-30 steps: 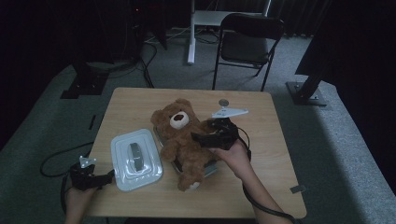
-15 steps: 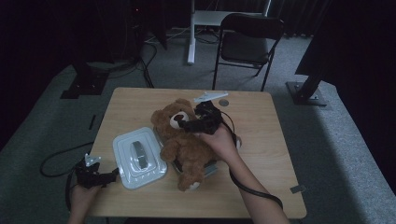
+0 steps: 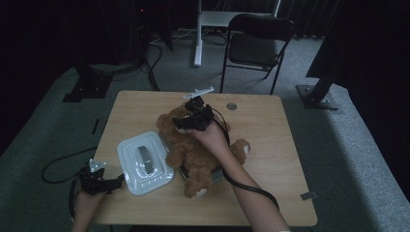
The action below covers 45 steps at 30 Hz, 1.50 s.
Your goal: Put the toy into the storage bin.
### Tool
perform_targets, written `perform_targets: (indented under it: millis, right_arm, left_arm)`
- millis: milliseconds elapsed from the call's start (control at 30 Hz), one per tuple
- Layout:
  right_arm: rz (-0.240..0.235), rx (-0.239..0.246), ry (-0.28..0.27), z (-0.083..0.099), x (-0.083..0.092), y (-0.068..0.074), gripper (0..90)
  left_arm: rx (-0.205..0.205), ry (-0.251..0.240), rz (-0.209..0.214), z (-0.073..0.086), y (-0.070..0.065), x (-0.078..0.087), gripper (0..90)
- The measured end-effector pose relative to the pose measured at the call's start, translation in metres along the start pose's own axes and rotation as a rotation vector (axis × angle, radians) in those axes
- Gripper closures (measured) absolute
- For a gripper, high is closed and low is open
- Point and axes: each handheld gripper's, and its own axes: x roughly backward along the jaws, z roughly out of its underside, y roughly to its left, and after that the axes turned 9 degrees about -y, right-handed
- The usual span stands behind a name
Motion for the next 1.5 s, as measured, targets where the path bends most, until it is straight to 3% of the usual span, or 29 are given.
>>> perform_targets:
  millis: [367, 667, 1100, 1300, 1500]
  right_arm:
    - [-0.03, 0.013, 0.057, 0.021, -0.012, -0.005, 19.1]
    - [-0.039, 0.012, 0.078, 0.027, -0.02, -0.004, 21.2]
    - [-0.075, 0.018, 0.197, 0.037, -0.045, -0.002, 22.2]
    - [-0.044, 0.052, 0.28, 0.045, -0.062, 0.005, 22.1]
    - [0.019, 0.137, 0.31, 0.049, -0.069, 0.021, 20.4]
  left_arm:
    - [0.004, -0.001, -0.001, 0.0, 0.0, 0.0, 0.6]
    - [0.002, 0.0, -0.001, 0.0, 0.0, 0.0, 0.6]
    - [0.002, 0.001, 0.0, 0.0, 0.0, 0.0, 0.6]
    - [0.002, 0.001, 0.0, 0.0, 0.0, 0.0, 0.6]
    - [0.002, 0.0, -0.001, 0.0, 0.0, 0.0, 0.6]
